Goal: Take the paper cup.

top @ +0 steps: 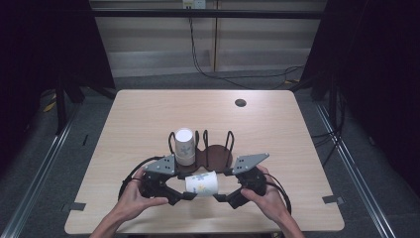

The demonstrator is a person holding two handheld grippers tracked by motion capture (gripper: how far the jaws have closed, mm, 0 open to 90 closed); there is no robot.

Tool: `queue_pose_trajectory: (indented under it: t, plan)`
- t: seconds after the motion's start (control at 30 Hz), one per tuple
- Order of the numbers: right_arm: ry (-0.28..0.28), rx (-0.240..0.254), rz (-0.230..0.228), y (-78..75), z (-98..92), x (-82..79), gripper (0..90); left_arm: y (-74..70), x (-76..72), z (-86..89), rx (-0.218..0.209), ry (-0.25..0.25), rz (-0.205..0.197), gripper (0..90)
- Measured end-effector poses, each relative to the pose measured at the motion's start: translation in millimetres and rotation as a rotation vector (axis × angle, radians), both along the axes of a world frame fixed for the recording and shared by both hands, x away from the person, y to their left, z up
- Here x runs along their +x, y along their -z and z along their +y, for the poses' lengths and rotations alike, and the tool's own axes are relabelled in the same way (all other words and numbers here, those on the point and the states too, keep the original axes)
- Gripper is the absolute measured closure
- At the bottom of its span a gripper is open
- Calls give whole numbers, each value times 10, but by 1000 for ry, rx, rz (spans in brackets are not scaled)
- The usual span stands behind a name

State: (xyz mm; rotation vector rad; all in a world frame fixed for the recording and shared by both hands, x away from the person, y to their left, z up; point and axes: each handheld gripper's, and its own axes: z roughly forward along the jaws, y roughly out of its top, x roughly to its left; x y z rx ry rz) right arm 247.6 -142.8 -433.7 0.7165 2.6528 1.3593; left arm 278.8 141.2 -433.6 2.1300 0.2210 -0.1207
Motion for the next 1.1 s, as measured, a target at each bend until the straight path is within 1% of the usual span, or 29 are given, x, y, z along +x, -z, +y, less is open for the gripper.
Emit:
queue_pose_trajectory:
  t: [0.1,0.17,0.27,0.3,0.4,0.5,0.57,0.63,0.67,0.7,0.77,0.87,1.1]
  plan:
    - [10,27,-10,2,-8,-12,140,9,-5,-3,-11,5,2,366]
    - [10,48,-5,0,-17,-19,140,14,-7,-7,-21,11,9,366]
    - [11,72,0,-5,-32,-17,140,8,-10,-4,-38,11,5,366]
    - [14,75,-1,-9,-36,-21,140,5,-10,-1,-44,3,0,366]
    - [16,105,-5,-21,-52,-24,140,-2,-5,12,-54,0,-2,366]
    - [15,128,4,-34,-61,-23,139,-16,-13,31,-80,-4,-5,366]
    - [11,142,8,-32,-61,-23,139,-33,-23,33,-93,-7,-15,366]
    - [14,151,7,-32,-57,-26,139,-51,-24,37,-108,-2,-8,366]
    - [6,162,3,-35,-58,-31,139,-57,-23,42,-118,-3,-12,366]
    - [4,175,2,-41,-60,-34,139,-60,-23,46,-123,3,-4,366]
    - [0,197,0,-58,-65,-38,139,-68,-26,55,-130,3,-10,366]
    - [-6,230,12,-68,-69,-32,139,-72,-35,41,-139,17,-1,366]
    - [-38,261,26,-62,-15,-24,150,-87,-59,8,-149,37,-8,365]
